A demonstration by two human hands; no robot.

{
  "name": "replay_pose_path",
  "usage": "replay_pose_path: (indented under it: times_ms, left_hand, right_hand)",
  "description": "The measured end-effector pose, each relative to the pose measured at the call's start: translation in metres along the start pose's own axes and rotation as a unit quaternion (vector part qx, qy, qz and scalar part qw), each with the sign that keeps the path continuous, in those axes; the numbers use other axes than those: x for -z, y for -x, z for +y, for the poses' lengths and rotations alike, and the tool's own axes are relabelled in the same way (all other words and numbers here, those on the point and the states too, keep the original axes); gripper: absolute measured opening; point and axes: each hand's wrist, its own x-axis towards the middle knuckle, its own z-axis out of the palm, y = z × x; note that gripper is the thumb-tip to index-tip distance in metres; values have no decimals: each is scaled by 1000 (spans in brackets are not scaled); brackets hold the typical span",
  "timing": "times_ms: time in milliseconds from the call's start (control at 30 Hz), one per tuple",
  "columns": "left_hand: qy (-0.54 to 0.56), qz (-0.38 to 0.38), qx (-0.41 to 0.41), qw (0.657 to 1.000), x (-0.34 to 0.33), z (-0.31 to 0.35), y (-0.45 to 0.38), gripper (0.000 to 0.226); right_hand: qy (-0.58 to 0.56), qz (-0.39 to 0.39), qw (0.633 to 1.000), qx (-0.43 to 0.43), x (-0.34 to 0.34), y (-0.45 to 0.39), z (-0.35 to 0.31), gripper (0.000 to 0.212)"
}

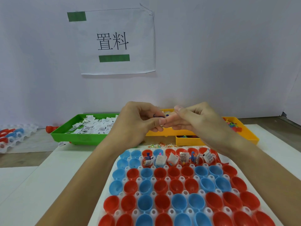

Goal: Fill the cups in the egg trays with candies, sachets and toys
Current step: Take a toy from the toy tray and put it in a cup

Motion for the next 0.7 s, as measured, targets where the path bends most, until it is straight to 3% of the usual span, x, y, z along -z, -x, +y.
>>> replay_pose_path:
  times_ms: [167, 267, 367, 700]
  left_hand:
    - [-93, -56, 49, 993, 20, -12, -1, 8]
    - [-235, -130, 84, 960, 33, -21, 0, 17]
    - [-304, -201, 136, 921, 39, -25, 3, 25]
    - [-365, -215, 169, 890, 35, -26, 6, 18]
  right_hand:
    - [50, 14, 999, -7, 5, 0, -3, 36]
    - [66, 30, 997, -3, 12, 0, -4, 35]
    - [67, 40, 997, -3, 17, -1, -3, 36]
    - [110, 63, 992, -8, 26, -2, 0, 37]
